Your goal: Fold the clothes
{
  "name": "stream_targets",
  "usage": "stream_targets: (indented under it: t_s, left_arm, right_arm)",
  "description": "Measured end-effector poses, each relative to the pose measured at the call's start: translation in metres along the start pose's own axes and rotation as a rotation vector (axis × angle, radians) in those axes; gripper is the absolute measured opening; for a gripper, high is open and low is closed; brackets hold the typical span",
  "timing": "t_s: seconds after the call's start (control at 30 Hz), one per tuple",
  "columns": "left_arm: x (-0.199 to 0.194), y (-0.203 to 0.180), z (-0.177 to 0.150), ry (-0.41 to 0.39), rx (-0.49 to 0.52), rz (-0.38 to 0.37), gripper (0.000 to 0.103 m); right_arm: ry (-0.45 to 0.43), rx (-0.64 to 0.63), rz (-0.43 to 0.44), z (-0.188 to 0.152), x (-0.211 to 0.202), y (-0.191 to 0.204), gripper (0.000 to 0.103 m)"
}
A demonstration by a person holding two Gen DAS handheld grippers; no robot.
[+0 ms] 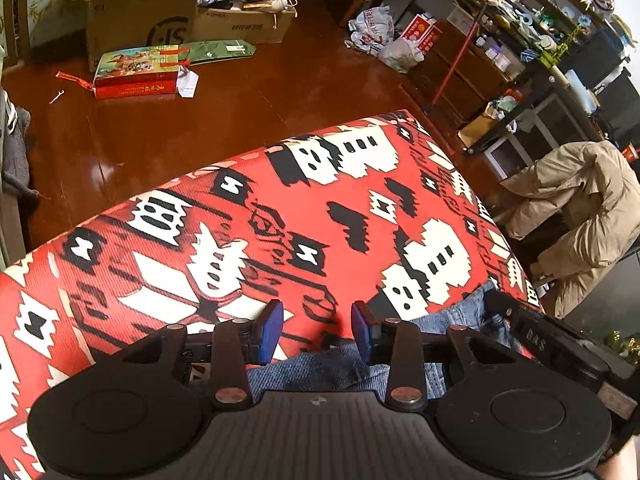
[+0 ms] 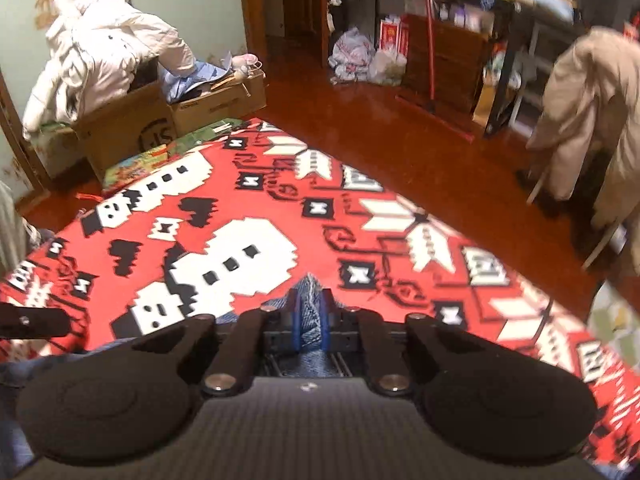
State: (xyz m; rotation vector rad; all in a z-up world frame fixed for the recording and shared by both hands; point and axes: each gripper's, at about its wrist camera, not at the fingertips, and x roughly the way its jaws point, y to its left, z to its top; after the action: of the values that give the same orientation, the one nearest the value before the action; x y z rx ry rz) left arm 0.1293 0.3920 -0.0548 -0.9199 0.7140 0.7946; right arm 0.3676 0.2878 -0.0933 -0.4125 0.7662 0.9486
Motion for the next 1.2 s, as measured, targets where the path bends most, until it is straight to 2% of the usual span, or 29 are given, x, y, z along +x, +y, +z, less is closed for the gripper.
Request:
stream_targets:
  t_s: [0.13,0.23,0.37,0.5,0.63,0.77,0.8,0.93,0.97,1.07,1.2]
  left_arm:
    - [0.0,0.0,0.0,0.008,-0.011,-0.007,0.036]
    - [0.0,0.006,0.002,0.015,-0.045,-0.018,0.03]
    - [-0.002,0.007,0.005,0.005,-0.051,-0.014,0.031]
    - [-0.008,0.003,0.005,-0.009,-0.019,-0.006,0.032]
    - [-0.021,0.013,0.002,-0.03,-0.03,0.017,0.034]
    - [-0.033,0.042,-0.007,-0.012,-0.136,0.023,0.033]
    - [-0.035,0.052,-0.009,0.0,-0.181,0.02,0.03]
    - [-0.044,0.073,-0.012,0.018,-0.28,-0.024,0.01]
    - [-0.046,0.077,-0.013,0.022,-0.299,-0.042,0.009]
    - [-0.045,0.087,-0.013,0.064,-0.354,-0.124,0.009]
    - [-0.04,0.091,-0.015,0.084,-0.389,-0.114,0.009]
  right_arm:
    - [-0.025,0.084,-0.031,0.004,0.007,-0.006,0.004]
    - [-0.027,0.054,-0.045,0.006,0.006,-0.002,0.006]
    - [-0.09,0.037,-0.045,0.005,-0.022,0.004,0.012]
    - [-0.093,-0.022,0.064,-0.009,-0.051,0.03,0.012]
    - [-0.042,-0.044,0.186,-0.029,-0.059,0.064,0.012]
    - [-0.012,-0.058,0.288,-0.044,-0.065,0.099,0.012]
    - [-0.006,-0.067,0.31,-0.047,-0.067,0.108,0.012]
    - [0.027,-0.102,0.355,-0.057,-0.064,0.137,0.012]
    - [0.031,-0.102,0.354,-0.06,-0.062,0.142,0.012]
    - [0.029,-0.119,0.357,-0.064,-0.06,0.154,0.013]
    - [0.027,-0.108,0.416,-0.069,-0.061,0.17,0.013]
